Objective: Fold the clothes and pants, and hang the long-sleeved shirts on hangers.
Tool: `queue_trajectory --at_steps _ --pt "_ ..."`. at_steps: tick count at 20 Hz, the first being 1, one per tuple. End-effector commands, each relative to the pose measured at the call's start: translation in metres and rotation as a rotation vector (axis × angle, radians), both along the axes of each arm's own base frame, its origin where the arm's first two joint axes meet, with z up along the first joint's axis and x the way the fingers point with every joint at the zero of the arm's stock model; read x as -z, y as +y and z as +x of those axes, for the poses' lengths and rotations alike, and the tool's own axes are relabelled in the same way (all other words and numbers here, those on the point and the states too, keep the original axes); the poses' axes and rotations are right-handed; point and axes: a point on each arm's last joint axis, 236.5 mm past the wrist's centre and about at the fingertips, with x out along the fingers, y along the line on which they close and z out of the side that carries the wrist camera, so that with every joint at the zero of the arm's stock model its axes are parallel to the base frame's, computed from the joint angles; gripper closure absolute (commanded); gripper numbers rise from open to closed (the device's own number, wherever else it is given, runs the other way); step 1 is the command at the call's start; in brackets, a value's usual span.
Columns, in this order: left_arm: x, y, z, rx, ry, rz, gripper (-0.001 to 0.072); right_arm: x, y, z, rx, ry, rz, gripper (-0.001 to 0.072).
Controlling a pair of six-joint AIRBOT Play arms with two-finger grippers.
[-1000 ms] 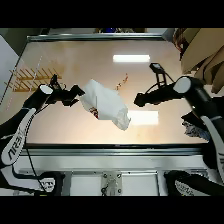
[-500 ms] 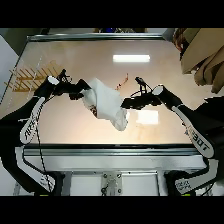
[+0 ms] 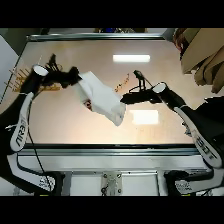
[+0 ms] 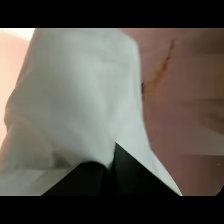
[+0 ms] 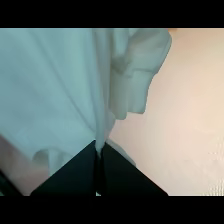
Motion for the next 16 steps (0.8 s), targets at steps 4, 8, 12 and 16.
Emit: queue_trajectory --at_steps 4,8,12,16 --pt "-0.332 -0.017 -0.093 0.127 -0.745 0.126 0.0692 -0.241 -0.010 -0.089 -0.013 -0.462 0.136 0.0697" --pt "-0.429 -0.047 -0.176 0.155 -1.032 0.150 0.0692 -0.299 -0.016 -0.154 0.026 -0.511 0.206 0.0698" --pt "-0.399 -0.070 -0.171 0.161 -1.010 0.245 0.0692 -0.264 -0.004 -0.179 0.045 -0.348 0.117 0.0698" --pt "-0.282 -0.114 -0.124 0.313 -0.735 0.304 0.0692 -0.184 0.014 -0.185 0.087 -0.112 -0.013 0.0697"
